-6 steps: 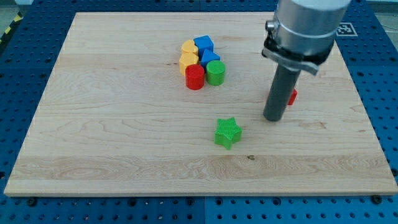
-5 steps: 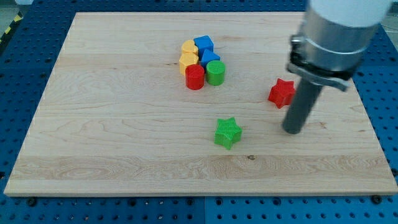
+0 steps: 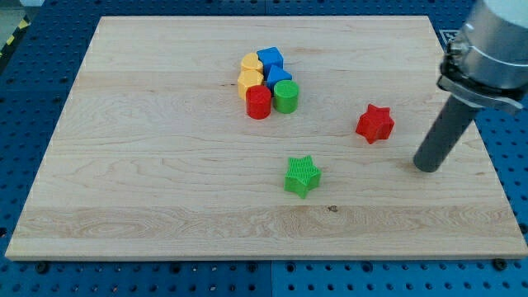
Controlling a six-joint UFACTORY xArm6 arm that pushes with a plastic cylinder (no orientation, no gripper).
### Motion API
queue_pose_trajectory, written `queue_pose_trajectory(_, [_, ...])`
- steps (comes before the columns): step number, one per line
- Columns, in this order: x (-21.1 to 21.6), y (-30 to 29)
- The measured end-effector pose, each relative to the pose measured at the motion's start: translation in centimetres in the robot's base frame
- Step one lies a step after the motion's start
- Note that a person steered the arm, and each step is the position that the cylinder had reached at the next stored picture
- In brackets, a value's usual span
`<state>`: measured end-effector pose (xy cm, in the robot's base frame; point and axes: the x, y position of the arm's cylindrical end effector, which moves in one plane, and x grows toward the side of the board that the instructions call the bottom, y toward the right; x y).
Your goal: Move the red star diagonal top right to the green star
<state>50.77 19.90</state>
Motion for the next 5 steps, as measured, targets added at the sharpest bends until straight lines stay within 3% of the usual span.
queue_pose_trajectory(3, [-6.9, -2.1])
queue_pose_trajectory(5, [-3.3, -2.7])
